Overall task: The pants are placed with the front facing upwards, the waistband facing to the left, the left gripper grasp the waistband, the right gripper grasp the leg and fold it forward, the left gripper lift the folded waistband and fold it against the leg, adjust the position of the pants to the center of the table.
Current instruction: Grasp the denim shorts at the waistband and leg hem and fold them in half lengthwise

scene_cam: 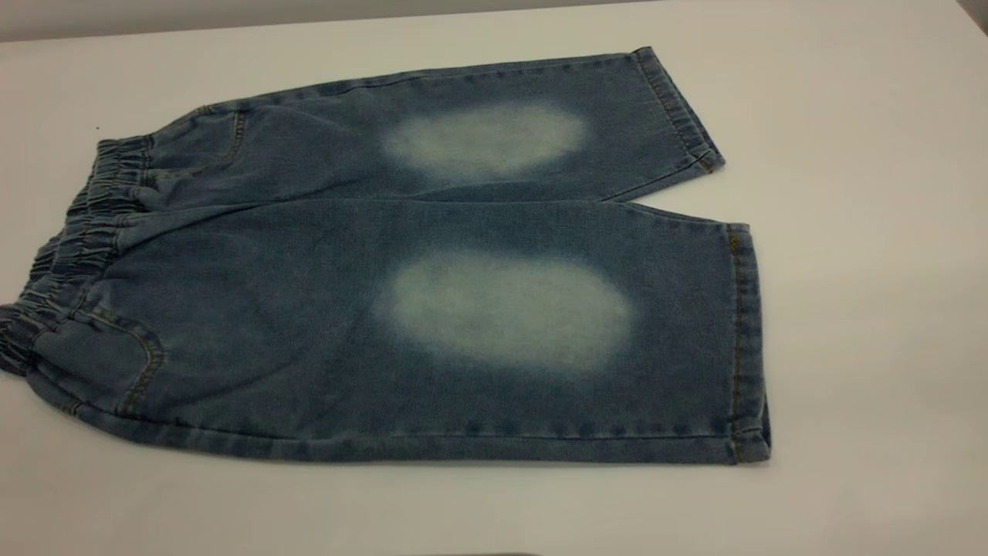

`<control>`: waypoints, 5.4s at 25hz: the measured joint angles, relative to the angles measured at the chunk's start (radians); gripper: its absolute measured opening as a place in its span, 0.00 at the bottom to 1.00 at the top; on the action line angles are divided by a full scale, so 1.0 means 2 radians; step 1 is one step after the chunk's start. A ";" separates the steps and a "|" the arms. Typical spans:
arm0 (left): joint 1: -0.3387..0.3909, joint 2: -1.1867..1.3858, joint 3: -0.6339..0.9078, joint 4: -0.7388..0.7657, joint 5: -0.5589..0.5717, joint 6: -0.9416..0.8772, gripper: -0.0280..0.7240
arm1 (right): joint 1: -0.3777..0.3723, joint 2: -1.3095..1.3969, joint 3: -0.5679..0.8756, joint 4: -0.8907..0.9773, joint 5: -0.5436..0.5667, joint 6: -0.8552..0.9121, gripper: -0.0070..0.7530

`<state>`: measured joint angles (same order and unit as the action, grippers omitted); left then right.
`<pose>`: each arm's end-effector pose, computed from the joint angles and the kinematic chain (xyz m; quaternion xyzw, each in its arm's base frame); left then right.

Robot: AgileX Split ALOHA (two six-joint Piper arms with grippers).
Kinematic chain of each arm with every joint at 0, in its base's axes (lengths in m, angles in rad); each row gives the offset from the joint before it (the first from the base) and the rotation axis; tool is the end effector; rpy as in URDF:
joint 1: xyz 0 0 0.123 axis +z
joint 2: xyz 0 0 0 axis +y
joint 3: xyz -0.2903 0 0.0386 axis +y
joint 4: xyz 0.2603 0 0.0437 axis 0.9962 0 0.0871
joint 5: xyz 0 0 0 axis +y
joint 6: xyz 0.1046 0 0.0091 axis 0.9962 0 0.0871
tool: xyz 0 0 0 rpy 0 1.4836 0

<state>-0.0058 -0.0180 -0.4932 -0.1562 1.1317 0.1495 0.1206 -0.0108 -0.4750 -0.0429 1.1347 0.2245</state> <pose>0.0044 -0.0148 0.2694 0.0734 0.8627 -0.0421 0.4986 0.0083 -0.0031 0.2628 0.0469 0.8739 0.0619 0.4798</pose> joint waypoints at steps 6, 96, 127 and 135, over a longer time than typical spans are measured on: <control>0.000 0.000 0.000 0.000 0.000 0.000 0.79 | 0.000 0.000 0.000 0.000 0.000 0.000 0.47; 0.044 0.962 -0.103 0.142 -0.485 -0.352 0.79 | 0.000 0.607 -0.011 0.369 -0.339 -0.292 0.61; -0.038 0.920 -0.107 0.138 -0.480 -0.315 0.16 | 0.000 0.752 0.060 0.657 -0.332 -0.518 0.61; -0.040 0.857 -0.106 0.138 -0.463 -0.304 0.16 | 0.000 0.903 0.059 0.876 -0.265 -0.744 0.61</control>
<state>-0.0862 1.6953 -0.7054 0.1194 0.2065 -0.4577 0.1206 1.7950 -0.3576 1.7084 0.6047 -1.2636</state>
